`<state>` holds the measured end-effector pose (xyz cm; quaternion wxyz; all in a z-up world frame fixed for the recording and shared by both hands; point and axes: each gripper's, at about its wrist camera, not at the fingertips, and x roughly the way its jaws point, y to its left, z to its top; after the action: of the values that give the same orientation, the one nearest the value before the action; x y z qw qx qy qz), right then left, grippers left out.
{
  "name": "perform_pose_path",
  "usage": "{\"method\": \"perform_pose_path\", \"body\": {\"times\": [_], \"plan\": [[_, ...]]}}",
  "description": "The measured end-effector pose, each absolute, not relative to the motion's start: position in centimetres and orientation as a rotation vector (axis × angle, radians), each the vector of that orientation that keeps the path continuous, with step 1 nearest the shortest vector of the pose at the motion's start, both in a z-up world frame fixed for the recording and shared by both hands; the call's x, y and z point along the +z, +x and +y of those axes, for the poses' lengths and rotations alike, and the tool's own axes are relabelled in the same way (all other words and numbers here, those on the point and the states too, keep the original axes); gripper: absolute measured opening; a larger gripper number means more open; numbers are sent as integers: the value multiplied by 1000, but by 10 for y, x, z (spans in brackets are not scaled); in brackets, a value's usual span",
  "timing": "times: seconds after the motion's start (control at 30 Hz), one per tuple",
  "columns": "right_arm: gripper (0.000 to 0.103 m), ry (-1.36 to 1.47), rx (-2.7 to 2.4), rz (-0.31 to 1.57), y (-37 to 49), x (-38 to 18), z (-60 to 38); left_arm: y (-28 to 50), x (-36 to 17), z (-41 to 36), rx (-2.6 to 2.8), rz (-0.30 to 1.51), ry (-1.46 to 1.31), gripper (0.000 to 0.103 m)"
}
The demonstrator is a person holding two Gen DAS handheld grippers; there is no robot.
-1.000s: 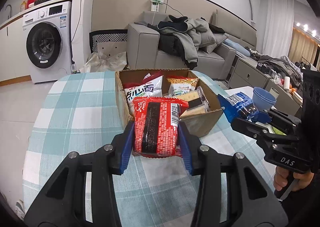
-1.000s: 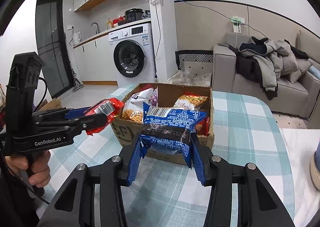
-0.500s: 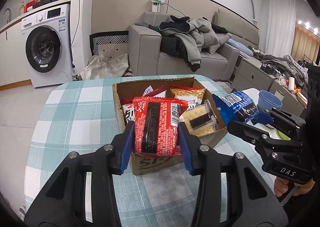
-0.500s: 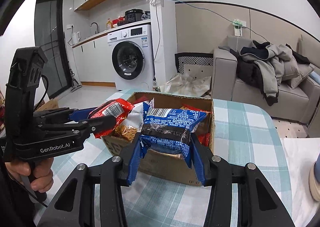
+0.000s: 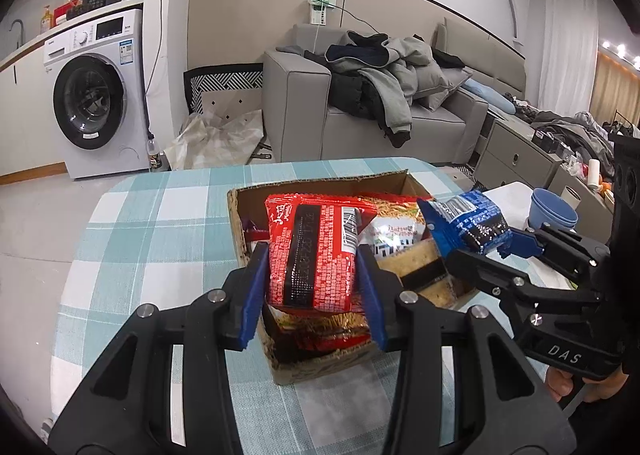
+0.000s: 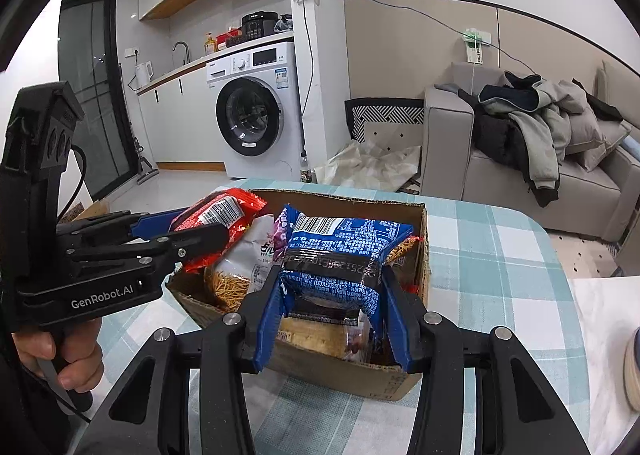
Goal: Organize snacks
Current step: 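Lower both packs into the box and open both tools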
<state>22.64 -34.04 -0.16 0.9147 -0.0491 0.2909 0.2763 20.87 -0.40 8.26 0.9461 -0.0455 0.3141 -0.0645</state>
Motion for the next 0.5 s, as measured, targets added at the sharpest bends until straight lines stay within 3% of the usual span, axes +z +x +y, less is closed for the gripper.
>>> {"method": "perform_pose_path", "body": {"times": [0.5], "plan": [[47,-141,546,613,265,-16,-331,252,74,-15,-155,659,-75,40]]}}
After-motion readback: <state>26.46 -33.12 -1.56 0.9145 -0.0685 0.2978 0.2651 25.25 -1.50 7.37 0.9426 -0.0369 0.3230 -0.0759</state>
